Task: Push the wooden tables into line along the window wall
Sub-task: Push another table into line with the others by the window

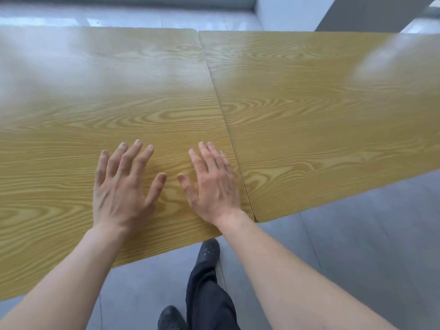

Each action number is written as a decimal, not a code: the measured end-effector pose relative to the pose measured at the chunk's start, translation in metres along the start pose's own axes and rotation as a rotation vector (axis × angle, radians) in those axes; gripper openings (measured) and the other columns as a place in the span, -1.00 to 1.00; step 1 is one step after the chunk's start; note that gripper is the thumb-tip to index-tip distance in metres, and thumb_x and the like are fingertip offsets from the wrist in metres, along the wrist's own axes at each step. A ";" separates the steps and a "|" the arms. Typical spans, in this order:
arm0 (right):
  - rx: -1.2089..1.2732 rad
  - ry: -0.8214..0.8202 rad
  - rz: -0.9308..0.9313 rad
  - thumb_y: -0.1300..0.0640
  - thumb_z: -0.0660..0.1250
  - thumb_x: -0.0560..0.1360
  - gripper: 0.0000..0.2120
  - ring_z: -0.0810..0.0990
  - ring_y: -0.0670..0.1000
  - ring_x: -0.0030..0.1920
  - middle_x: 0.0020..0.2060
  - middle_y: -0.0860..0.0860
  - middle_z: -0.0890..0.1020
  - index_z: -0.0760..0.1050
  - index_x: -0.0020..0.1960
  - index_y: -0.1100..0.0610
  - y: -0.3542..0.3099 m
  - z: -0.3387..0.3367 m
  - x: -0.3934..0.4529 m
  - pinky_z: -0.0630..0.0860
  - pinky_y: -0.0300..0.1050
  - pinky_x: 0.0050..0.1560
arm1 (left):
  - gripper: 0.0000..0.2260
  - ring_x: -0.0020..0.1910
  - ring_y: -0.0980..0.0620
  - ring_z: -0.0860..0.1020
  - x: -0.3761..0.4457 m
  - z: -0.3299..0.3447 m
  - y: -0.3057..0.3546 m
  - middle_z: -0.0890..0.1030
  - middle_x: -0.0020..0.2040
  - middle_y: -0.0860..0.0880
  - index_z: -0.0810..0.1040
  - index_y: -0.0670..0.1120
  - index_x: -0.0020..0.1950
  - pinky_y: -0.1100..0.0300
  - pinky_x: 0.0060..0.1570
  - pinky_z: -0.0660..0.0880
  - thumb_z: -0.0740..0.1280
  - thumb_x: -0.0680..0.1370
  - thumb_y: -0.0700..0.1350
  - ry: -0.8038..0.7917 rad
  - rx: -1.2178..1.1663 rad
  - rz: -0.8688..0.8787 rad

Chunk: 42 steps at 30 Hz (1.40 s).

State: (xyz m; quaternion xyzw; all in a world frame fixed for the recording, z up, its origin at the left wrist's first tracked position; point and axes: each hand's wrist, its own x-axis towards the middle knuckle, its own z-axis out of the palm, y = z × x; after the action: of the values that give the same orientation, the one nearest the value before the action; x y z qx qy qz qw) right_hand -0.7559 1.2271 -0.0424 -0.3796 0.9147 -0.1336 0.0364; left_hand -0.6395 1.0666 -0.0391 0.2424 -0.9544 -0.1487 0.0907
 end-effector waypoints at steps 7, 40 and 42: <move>-0.031 -0.015 -0.045 -0.26 0.00 0.67 -0.35 0.03 0.10 0.66 0.64 0.12 0.18 0.22 0.62 0.09 0.002 0.014 -0.022 -0.02 0.12 0.63 | -0.37 0.67 -0.09 0.04 -0.037 0.021 0.011 0.19 0.66 -0.01 0.18 0.08 0.65 -0.13 0.62 -0.05 0.04 0.62 0.31 -0.086 0.057 -0.032; -0.069 -0.070 -0.051 -0.24 -0.03 0.67 -0.42 -0.10 0.05 0.67 0.67 -0.01 0.07 0.11 0.65 -0.11 0.018 0.012 -0.022 -0.02 0.14 0.63 | -0.24 0.68 -0.10 -0.10 -0.038 0.024 0.021 0.05 0.70 -0.01 0.05 0.03 0.69 -0.17 0.62 -0.08 -0.02 0.59 0.41 -0.150 0.119 -0.051; -0.074 -0.083 -0.049 -0.23 -0.04 0.68 -0.43 -0.10 0.06 0.67 0.67 0.00 0.06 0.10 0.65 -0.10 0.018 0.011 -0.022 -0.03 0.15 0.63 | -0.25 0.68 -0.10 -0.10 -0.037 0.023 0.021 0.06 0.69 -0.01 0.07 0.04 0.69 -0.17 0.61 -0.07 -0.02 0.58 0.41 -0.163 0.103 -0.054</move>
State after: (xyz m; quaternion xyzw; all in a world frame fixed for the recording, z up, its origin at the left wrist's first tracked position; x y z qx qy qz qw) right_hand -0.7507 1.2527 -0.0586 -0.4081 0.9072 -0.0845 0.0572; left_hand -0.6218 1.1079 -0.0577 0.2592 -0.9582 -0.1212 -0.0039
